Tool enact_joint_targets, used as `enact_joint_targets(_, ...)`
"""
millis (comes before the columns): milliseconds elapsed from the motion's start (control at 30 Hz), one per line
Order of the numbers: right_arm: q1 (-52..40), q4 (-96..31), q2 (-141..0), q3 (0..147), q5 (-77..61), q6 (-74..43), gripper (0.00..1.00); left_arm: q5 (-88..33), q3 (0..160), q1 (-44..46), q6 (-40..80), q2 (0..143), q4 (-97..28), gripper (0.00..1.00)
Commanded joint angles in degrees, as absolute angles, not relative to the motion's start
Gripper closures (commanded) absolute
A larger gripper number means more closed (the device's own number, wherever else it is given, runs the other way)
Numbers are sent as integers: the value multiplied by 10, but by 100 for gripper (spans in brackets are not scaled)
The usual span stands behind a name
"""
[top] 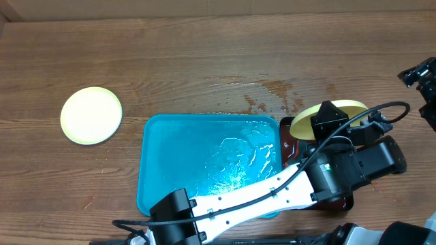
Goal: Clean dirty plates on tray and stack at the side
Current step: 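Hold the yellow plate tilted over the brown tray to drain, then carry the yellow plate left with the left gripper to the stack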
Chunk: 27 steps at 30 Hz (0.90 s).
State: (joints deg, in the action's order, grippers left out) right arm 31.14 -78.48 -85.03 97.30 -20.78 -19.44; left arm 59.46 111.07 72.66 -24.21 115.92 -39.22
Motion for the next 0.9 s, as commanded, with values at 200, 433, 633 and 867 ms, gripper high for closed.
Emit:
enact_joint_targets(200,313,-783,-848,987,-211,-193,0,611,1123,732,-244,1159,-392,96)
enact_joint_targets(433,313,-783,-848,987,-211,-193,0,563,1123,726,-209,1159,-420,96)
enact_joint_targets(633,312,-784,-848,987,-212,-193,0,406,1123,677,-58,1158,-513,96)
enact_joint_targets(867,312,-790,-848,987,-211,-193,0,177,1123,563,36,1122,-528,96)
